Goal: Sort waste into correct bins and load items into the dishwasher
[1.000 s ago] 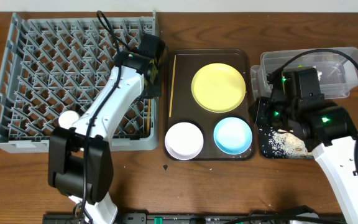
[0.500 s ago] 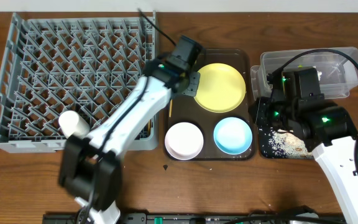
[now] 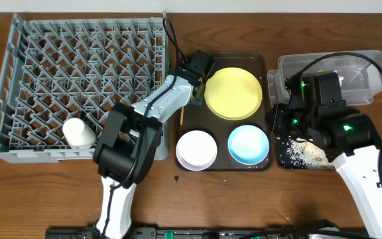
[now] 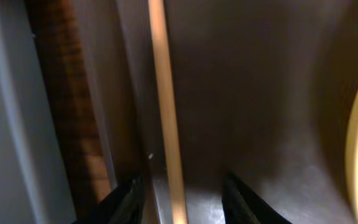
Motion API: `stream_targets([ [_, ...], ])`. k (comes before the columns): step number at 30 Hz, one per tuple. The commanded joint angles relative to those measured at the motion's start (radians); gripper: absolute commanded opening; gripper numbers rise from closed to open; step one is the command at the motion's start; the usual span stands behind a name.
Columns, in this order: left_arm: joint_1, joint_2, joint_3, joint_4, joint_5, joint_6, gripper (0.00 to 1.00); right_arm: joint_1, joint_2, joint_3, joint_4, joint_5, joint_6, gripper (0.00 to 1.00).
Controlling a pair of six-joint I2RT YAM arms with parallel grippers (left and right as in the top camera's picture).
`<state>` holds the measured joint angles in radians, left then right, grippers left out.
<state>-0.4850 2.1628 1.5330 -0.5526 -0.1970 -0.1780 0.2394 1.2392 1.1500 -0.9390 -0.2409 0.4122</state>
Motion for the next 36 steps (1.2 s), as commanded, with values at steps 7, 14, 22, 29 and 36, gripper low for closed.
stream_targets([
  [7, 0.003, 0.053, 0.004, -0.018, 0.27, 0.008, 0.4, -0.002, 0.003, -0.002, 0.0, -0.011, -0.002, 0.17],
  [14, 0.003, 0.053, 0.003, -0.026, 0.268, 0.002, 0.32, -0.002, 0.003, -0.002, 0.0, -0.011, -0.002, 0.17],
  [22, 0.003, 0.054, 0.0, -0.025, 0.264, 0.002, 0.09, -0.002, 0.003, -0.002, -0.001, -0.011, -0.002, 0.16],
  [29, 0.006, -0.093, 0.056, -0.12, 0.264, -0.002, 0.08, -0.003, 0.003, -0.002, 0.0, -0.011, -0.002, 0.16],
  [36, 0.013, -0.382, 0.058, -0.234, 0.106, -0.002, 0.08, -0.003, 0.003, -0.002, 0.0, -0.011, -0.002, 0.16],
])
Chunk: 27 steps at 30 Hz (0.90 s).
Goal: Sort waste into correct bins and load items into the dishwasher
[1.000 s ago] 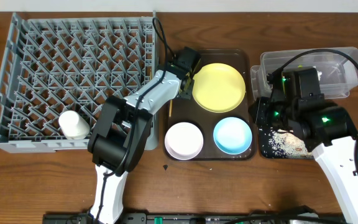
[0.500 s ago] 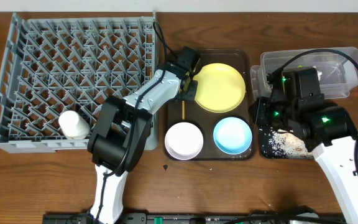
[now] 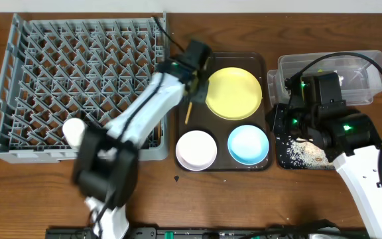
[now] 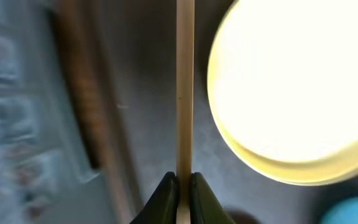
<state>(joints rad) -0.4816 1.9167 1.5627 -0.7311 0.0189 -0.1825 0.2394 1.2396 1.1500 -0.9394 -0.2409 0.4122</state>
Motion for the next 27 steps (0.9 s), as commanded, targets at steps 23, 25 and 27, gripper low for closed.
stream_targets([
  [23, 0.187, -0.111, -0.118, -0.135, 0.023, 0.028, 0.26, -0.003, 0.002, -0.002, 0.011, -0.011, -0.002, 0.17],
  [25, 0.187, -0.116, -0.111, -0.143, 0.023, 0.027, 0.26, -0.003, 0.002, -0.002, 0.011, -0.011, -0.002, 0.17],
  [27, 0.185, -0.135, -0.089, -0.18, 0.028, 0.007, 0.26, -0.003, 0.002, -0.002, 0.01, -0.011, -0.002, 0.17],
])
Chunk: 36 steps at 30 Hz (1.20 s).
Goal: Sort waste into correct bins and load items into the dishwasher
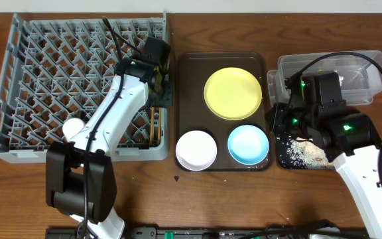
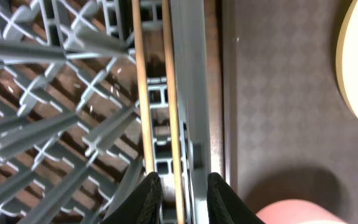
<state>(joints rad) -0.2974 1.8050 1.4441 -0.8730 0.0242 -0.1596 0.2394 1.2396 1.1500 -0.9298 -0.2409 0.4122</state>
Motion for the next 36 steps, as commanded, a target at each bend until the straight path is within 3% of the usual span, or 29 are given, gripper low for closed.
stream_targets([
  [1, -0.001, -0.039, 0.04, -0.055, 0.037, -0.024, 0.26, -0.003, 0.002, -0.002, 0.0, -0.011, -0.002, 0.17],
  [5, -0.021, -0.155, 0.061, -0.08, 0.14, -0.025, 0.35, -0.003, 0.002, -0.002, -0.006, -0.011, -0.002, 0.18],
  [9, -0.065, -0.262, 0.061, -0.08, 0.201, -0.024, 0.54, -0.003, 0.002, -0.002, -0.011, -0.011, -0.002, 0.25],
  [12, -0.116, -0.296, 0.061, -0.098, 0.222, -0.024, 0.59, -0.003, 0.002, -0.002, -0.016, -0.011, -0.002, 0.42],
  [13, -0.133, -0.296, 0.06, -0.105, 0.228, -0.024, 0.6, -0.004, 0.002, -0.002, -0.022, -0.007, -0.001, 0.54],
  [15, -0.174, -0.289, 0.048, -0.109, 0.23, -0.025, 0.62, -0.019, 0.002, -0.002, -0.045, 0.021, 0.038, 0.65],
  [22, -0.327, -0.161, 0.013, -0.052, 0.23, -0.025, 0.62, -0.293, -0.002, -0.002, -0.148, 0.041, 0.089, 0.67],
  [27, -0.392, -0.024, 0.013, 0.007, 0.23, -0.025, 0.62, -0.455, -0.003, -0.002, -0.164, -0.022, 0.088, 0.74],
  [33, -0.44, 0.151, 0.013, 0.102, 0.233, -0.025, 0.61, -0.47, -0.003, -0.002, -0.187, -0.026, 0.08, 0.75],
  [36, -0.455, 0.216, 0.013, 0.165, 0.315, -0.025, 0.61, -0.47, -0.003, -0.002, -0.185, -0.026, 0.08, 0.76],
])
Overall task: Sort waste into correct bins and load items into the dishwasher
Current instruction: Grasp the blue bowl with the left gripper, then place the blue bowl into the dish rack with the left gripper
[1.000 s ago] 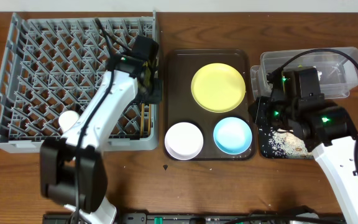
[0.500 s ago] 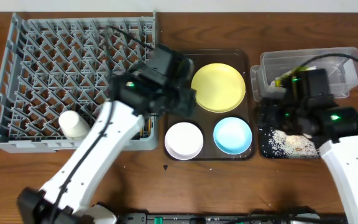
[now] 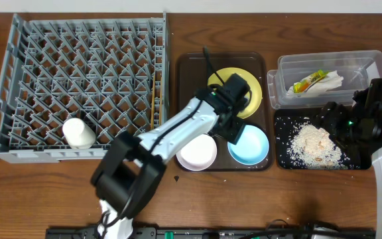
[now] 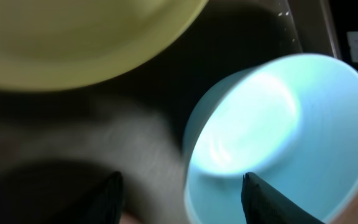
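Observation:
My left gripper is open low over the brown tray, between the yellow plate and the blue bowl. In the left wrist view the left gripper straddles the near rim of the blue bowl, one finger over the bowl and one over the tray floor. The yellow plate lies above it. A white bowl sits at the tray's front left. Two chopsticks lie in the grey dish rack. My right gripper hangs over the black tray of rice; its jaws are unclear.
A white cup stands in the rack's front left corner. A clear bin at the back right holds a wrapper and crumpled paper. A crumb lies on the wooden table in front of the brown tray.
My left gripper has gone from the rack's right edge to the brown tray and now stands open at the blue bowl's rim. The right arm has moved right, uncovering the clear bin and rice.
First my left gripper stood open around a chopstick at the brown tray's left edge. Then it was shut on that chopstick, held off the tray. Later it was open over the rack with the chopsticks lying inside. Now it is at the blue bowl.

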Motion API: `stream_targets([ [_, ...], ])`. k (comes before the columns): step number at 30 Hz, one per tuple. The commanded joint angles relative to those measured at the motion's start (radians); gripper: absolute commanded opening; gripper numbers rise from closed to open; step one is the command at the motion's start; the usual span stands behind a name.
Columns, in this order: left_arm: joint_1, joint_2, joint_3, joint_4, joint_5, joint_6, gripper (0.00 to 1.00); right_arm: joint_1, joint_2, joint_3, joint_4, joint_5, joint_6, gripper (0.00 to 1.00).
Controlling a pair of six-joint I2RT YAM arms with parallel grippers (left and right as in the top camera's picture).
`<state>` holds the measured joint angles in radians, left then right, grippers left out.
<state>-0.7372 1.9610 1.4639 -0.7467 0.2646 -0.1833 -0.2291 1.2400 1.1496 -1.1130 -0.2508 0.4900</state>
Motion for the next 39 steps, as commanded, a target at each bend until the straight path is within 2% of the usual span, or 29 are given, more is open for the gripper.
stream_targets([
  [1, -0.026, 0.098, -0.007, 0.065, 0.122, -0.002, 0.53, 0.0, -0.003, -0.002, -0.002, -0.016, 0.002, 0.76],
  [3, -0.033, 0.127, -0.007, 0.068, 0.12, -0.006, 0.42, 0.0, -0.003, -0.002, -0.003, -0.016, 0.002, 0.76],
  [5, -0.033, 0.145, -0.007, 0.068, 0.12, -0.017, 0.26, 0.001, -0.003, -0.002, -0.003, -0.016, -0.002, 0.76],
  [6, -0.032, 0.147, -0.007, 0.068, 0.121, -0.022, 0.11, 0.002, -0.003, -0.002, -0.004, -0.016, -0.003, 0.76],
  [7, -0.031, 0.146, -0.007, 0.068, 0.121, -0.026, 0.08, 0.002, -0.003, -0.002, -0.005, -0.016, -0.006, 0.76],
  [14, 0.008, 0.038, 0.032, 0.019, 0.113, -0.04, 0.07, 0.002, -0.003, -0.002, -0.006, -0.016, -0.017, 0.76],
  [18, 0.069, -0.113, 0.056, -0.05, -0.006, -0.043, 0.07, 0.002, -0.003, -0.002, -0.006, -0.016, -0.028, 0.76],
  [20, 0.105, -0.197, 0.056, -0.087, -0.138, -0.043, 0.08, 0.002, -0.003, -0.002, -0.006, -0.016, -0.027, 0.76],
  [23, 0.164, -0.307, 0.056, -0.164, -0.456, -0.043, 0.07, 0.002, -0.003, -0.002, -0.006, -0.016, -0.027, 0.76],
  [29, 0.265, -0.37, 0.053, -0.288, -1.048, -0.043, 0.08, 0.002, -0.003, -0.002, -0.005, -0.016, -0.027, 0.76],
  [32, 0.303, -0.356, 0.029, -0.3, -1.202, -0.043, 0.07, 0.002, -0.003, -0.002, -0.003, -0.016, -0.027, 0.76],
  [39, 0.395, -0.25, 0.018, -0.272, -1.413, -0.043, 0.07, 0.002, -0.003, -0.002, -0.003, -0.016, -0.027, 0.76],
])
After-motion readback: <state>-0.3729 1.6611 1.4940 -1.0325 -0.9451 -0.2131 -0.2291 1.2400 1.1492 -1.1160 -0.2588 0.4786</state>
